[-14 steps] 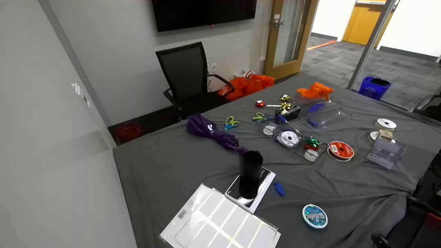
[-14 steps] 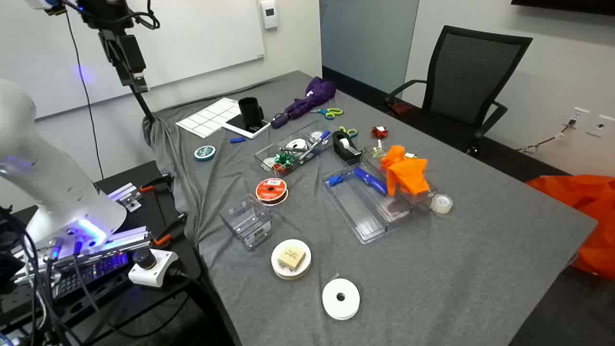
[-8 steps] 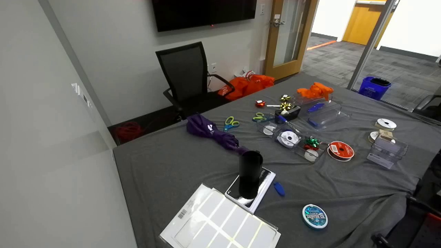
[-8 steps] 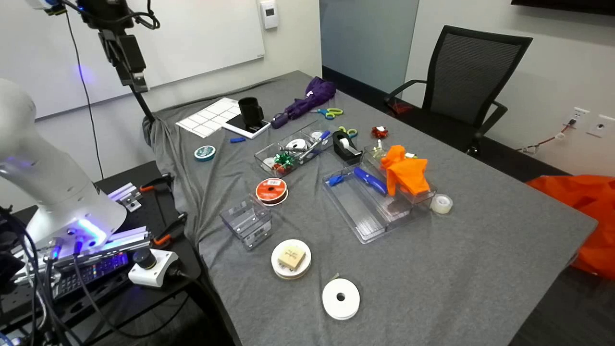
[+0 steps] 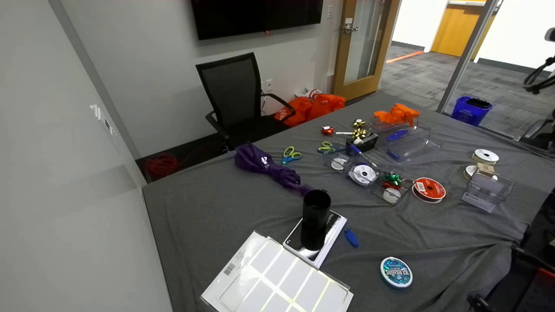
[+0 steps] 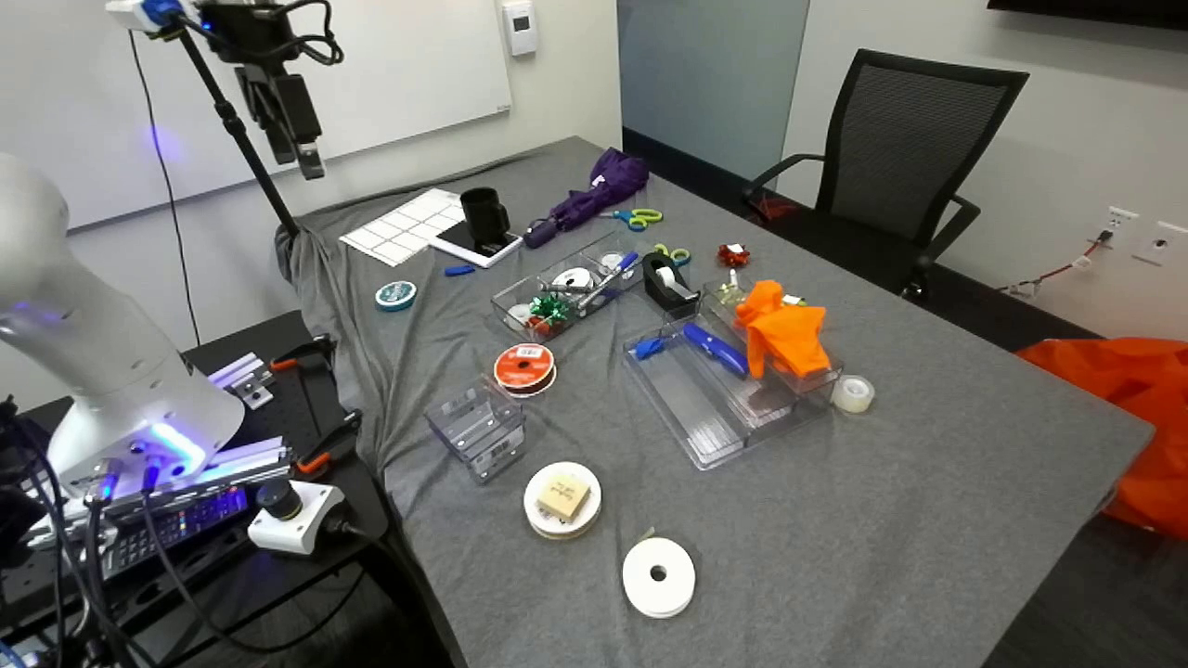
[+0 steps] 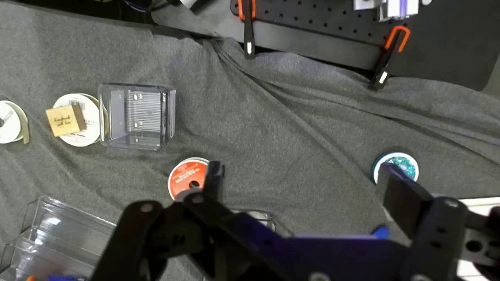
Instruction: Move one pen to the frontmost clear object
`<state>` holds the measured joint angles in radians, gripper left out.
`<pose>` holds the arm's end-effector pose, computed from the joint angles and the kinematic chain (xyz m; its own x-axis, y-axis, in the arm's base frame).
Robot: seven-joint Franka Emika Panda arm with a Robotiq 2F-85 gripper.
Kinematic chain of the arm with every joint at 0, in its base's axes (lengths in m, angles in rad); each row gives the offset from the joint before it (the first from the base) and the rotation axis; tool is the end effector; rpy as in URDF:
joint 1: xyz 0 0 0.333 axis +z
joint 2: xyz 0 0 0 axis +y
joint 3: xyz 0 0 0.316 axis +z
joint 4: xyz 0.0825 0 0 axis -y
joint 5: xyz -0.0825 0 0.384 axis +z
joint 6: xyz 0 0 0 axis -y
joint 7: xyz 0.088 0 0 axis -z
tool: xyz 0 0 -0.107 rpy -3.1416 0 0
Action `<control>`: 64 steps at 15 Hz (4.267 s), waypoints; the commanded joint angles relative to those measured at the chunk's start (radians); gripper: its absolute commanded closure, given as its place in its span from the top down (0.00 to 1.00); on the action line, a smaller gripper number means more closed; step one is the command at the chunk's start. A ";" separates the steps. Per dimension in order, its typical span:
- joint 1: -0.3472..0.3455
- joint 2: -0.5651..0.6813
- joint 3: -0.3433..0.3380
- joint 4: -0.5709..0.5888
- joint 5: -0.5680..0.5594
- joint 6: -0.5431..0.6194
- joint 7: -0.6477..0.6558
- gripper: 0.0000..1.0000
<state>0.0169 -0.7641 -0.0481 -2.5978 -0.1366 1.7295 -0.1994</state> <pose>0.3095 -0.0230 0.4827 0.9712 0.2042 -0.1226 0.2143 -0.9738 0.0757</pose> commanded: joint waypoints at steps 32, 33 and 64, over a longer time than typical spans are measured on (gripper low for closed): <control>-0.054 1.014 -0.008 0.772 0.297 0.249 0.120 1.00; -0.053 1.042 0.000 0.790 0.307 0.254 0.129 1.00; -0.001 1.488 -0.039 0.978 0.004 0.306 0.389 1.00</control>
<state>0.0175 0.7181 -0.0878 -1.6049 -0.1250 2.0300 0.2224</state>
